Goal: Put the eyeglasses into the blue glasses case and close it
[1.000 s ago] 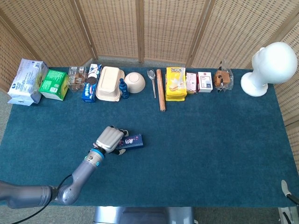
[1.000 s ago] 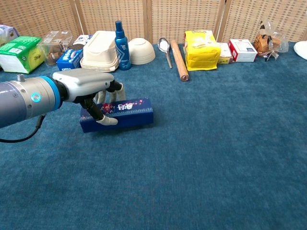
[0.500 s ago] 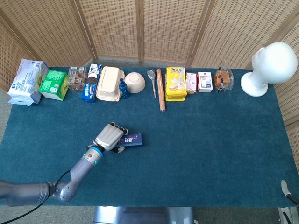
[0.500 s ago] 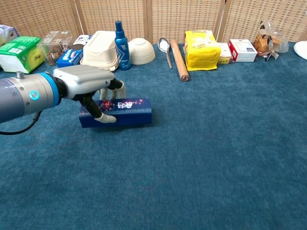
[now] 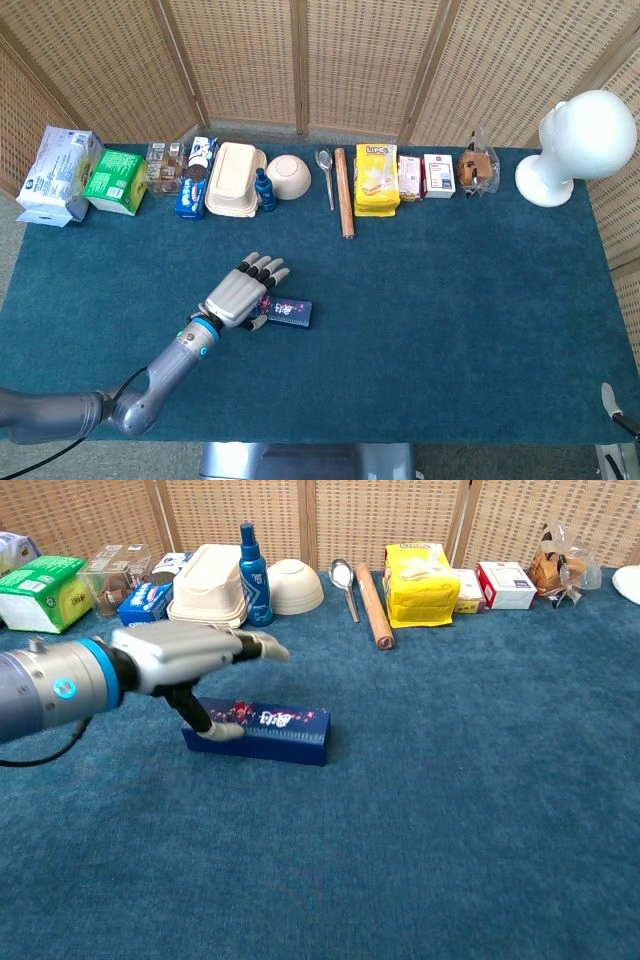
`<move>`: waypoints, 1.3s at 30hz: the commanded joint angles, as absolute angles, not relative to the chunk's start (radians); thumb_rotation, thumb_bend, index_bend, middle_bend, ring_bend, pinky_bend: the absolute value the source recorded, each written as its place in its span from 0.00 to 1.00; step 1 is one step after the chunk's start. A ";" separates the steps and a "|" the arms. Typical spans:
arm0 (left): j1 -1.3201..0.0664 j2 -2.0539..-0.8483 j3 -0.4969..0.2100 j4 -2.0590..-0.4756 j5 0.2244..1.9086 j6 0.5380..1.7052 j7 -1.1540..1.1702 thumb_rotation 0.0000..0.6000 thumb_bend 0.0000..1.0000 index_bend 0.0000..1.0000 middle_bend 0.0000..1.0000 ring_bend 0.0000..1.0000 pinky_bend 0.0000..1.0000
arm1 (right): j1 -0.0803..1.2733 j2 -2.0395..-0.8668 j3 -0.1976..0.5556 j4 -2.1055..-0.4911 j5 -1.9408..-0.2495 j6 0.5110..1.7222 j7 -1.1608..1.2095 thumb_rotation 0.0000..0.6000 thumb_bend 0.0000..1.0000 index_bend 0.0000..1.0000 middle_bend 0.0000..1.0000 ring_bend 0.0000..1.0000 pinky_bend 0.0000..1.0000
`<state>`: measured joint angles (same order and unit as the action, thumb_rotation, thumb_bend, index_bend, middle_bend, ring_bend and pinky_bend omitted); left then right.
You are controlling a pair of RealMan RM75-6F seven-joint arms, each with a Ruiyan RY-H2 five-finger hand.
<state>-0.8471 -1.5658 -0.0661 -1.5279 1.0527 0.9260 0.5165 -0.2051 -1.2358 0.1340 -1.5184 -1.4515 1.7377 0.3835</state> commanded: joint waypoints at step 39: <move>-0.101 -1.172 0.125 -1.717 1.414 1.763 0.153 0.83 0.29 0.15 0.08 0.00 0.00 | 0.041 -1.239 0.162 -1.593 -1.424 1.452 -0.006 1.00 0.39 0.00 0.20 0.01 0.10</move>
